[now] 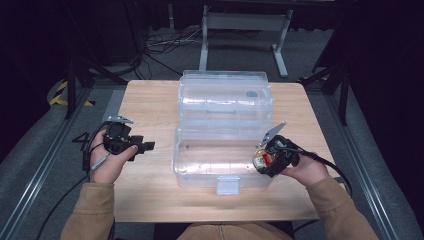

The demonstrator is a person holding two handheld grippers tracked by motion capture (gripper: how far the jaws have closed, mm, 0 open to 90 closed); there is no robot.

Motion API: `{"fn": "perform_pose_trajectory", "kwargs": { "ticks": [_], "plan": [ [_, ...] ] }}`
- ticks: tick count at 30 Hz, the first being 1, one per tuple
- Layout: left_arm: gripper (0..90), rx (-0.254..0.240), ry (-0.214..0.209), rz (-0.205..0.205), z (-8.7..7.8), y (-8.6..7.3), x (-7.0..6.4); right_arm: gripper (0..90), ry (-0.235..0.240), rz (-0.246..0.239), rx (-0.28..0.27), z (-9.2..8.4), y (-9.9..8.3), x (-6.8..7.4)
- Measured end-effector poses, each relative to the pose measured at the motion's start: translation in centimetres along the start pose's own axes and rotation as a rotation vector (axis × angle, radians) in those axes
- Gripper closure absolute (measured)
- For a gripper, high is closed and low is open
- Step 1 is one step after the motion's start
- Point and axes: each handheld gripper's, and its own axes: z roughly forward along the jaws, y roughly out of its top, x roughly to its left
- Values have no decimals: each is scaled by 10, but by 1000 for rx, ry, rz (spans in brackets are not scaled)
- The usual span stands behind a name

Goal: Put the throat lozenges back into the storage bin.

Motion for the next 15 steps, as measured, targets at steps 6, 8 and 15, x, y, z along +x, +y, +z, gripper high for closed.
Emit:
{"fn": "perform_pose_trajectory", "kwargs": {
  "ticks": [6, 8, 15],
  "plan": [
    [430, 0, -1, -1, 0, 0, 1, 197, 6, 25, 23, 4, 2, -1],
    [430, 0, 0, -1, 0, 0, 1, 197, 8, 31, 33, 5, 2, -1],
    [430, 1, -2, -2, 0, -1, 2, 197, -9, 33, 68, 9, 8, 1]
  ]
}}
